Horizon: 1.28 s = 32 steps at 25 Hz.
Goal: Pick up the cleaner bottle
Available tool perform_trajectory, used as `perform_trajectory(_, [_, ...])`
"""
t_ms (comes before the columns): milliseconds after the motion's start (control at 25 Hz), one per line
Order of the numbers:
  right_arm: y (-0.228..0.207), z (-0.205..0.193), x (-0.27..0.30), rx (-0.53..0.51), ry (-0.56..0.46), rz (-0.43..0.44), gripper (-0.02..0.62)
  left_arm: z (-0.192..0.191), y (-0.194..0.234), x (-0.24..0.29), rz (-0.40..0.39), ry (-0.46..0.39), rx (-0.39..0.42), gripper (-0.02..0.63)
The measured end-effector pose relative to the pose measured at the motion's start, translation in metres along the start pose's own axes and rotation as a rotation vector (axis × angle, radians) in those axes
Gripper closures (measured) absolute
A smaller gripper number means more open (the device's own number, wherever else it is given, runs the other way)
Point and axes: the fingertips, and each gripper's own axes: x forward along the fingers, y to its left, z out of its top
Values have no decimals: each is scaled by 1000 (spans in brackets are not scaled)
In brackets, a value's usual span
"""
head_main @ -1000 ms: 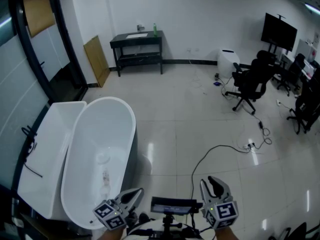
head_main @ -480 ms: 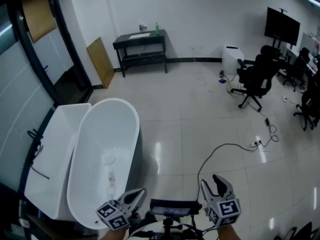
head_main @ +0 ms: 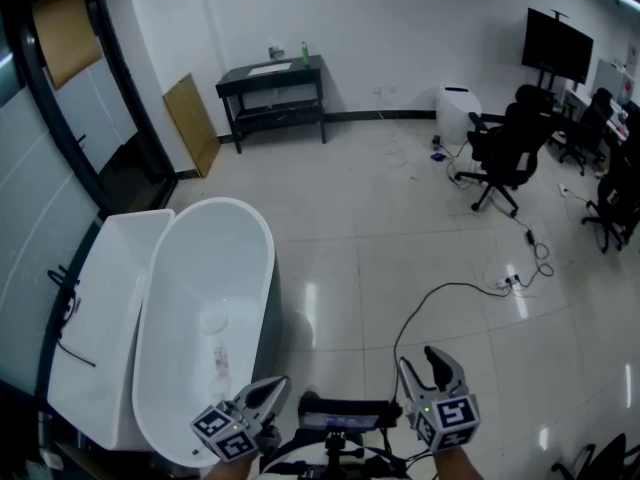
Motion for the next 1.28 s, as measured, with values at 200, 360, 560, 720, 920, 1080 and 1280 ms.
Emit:
perform_trajectory(200, [4,4,17,8,14,-23,373,11,24,12,-31,-2,-17,606])
perform_trajectory(360, [9,18,45,3,13,-35,373,27,52,24,-65,4,-21,606])
perform_trajectory(560, [15,32,82,7,14,-54,373,48,87,41,-101,16,-19,606])
perform_trajectory(720, [25,47,110,19,3,-56,373,65,109,48,-120,31,-15,606])
perform_trajectory(920, [34,55,133,27,5,-64,373,74,131,51,-142,45,-23,606])
perform_trajectory(1080, [45,61,149,36,3,-62,373,83,147,50,-159,50,-27,606])
perform_trajectory(1280, [56,65,163,40,5,-70,373,85,165,46,-166,66,-28,606])
